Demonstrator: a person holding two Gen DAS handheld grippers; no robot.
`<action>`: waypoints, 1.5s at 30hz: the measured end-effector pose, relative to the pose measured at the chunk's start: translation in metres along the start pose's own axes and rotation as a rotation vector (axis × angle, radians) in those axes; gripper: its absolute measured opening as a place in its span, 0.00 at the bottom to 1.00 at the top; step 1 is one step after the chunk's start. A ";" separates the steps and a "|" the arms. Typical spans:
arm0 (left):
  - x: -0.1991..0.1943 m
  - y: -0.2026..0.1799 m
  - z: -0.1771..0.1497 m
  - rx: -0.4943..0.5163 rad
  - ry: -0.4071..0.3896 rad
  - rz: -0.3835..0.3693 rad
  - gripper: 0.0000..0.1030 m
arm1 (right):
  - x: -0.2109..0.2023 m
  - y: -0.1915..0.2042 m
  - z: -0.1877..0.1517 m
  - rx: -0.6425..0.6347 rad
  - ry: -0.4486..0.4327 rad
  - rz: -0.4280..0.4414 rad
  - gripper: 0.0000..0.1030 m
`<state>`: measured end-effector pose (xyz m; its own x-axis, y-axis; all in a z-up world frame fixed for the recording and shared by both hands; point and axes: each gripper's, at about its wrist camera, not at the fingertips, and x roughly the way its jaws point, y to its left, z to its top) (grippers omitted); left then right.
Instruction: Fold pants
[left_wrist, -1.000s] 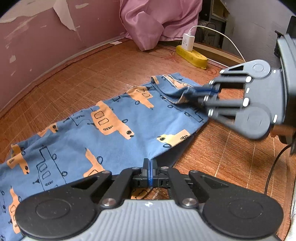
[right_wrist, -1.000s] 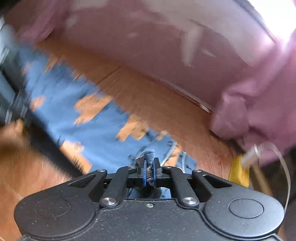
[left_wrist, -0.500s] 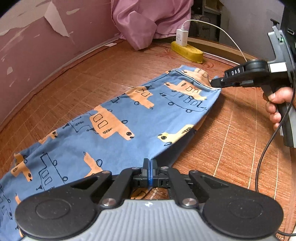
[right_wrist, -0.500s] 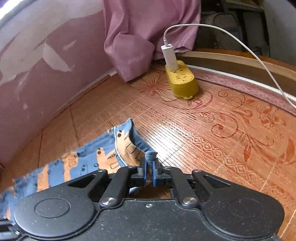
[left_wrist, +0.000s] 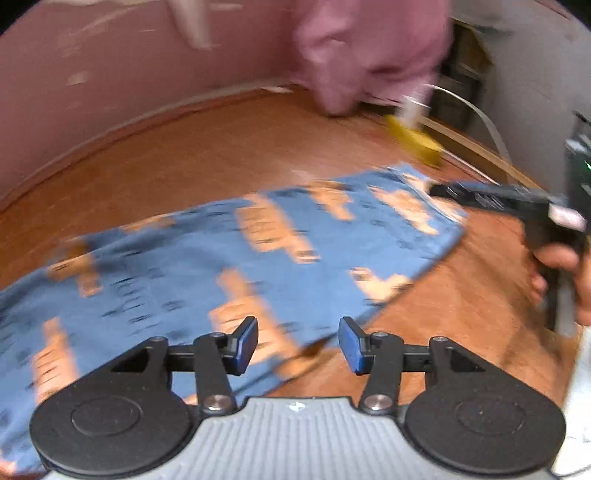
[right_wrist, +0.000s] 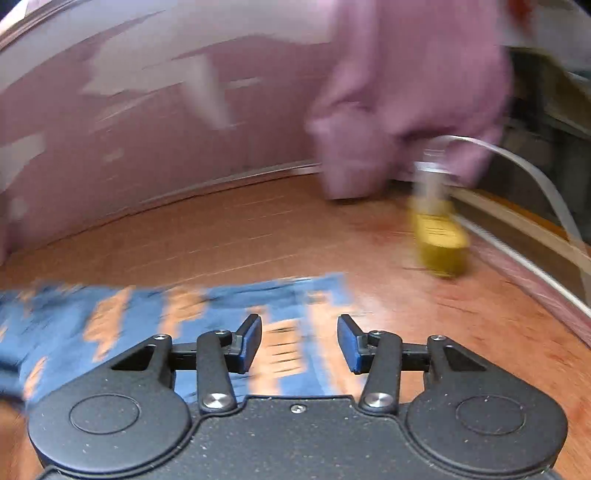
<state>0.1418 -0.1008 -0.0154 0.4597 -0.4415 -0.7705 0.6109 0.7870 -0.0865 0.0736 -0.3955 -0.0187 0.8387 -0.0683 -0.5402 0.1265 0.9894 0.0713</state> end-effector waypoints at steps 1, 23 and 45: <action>-0.004 0.011 -0.003 -0.032 -0.001 0.051 0.52 | 0.003 0.006 -0.002 -0.020 0.022 0.042 0.42; -0.079 0.139 -0.094 -0.328 0.086 0.425 0.23 | -0.004 0.034 -0.014 -0.214 0.341 0.056 0.26; 0.017 0.224 0.016 -0.920 -0.023 0.173 0.01 | 0.150 0.219 0.131 -0.437 0.288 0.759 0.45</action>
<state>0.2966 0.0613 -0.0379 0.5148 -0.2873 -0.8077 -0.2132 0.8697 -0.4452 0.2968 -0.2055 0.0260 0.4433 0.5949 -0.6705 -0.6640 0.7204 0.2002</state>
